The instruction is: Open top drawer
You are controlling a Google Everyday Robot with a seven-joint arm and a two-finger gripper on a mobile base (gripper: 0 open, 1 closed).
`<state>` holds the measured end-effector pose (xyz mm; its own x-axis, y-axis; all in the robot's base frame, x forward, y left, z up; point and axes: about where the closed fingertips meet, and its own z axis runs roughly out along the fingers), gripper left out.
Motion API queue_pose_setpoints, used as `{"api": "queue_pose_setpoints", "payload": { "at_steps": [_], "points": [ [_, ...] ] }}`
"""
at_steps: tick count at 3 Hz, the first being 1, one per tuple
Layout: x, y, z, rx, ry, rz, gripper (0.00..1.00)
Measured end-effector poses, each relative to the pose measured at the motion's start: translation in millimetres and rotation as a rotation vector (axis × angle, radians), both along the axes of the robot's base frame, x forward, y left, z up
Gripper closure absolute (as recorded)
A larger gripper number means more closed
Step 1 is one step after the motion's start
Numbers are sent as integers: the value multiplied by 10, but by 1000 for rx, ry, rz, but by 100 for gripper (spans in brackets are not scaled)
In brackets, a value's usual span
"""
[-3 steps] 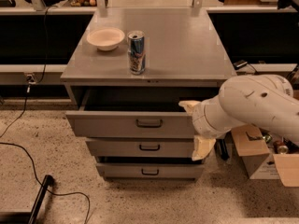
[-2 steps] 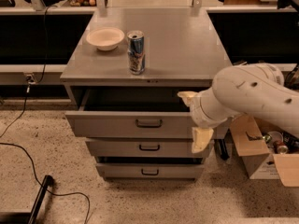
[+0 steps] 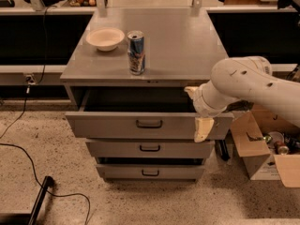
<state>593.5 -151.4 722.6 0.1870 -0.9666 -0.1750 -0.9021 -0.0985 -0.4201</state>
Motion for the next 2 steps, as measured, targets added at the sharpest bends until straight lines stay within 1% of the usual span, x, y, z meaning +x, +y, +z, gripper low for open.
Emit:
{"api": "queue_pose_setpoints", "payload": {
  "at_steps": [1, 2],
  "points": [
    [30, -59, -313, -1, 70, -12, 19],
    [-64, 13, -592, 1, 147, 11, 41]
  ]
}}
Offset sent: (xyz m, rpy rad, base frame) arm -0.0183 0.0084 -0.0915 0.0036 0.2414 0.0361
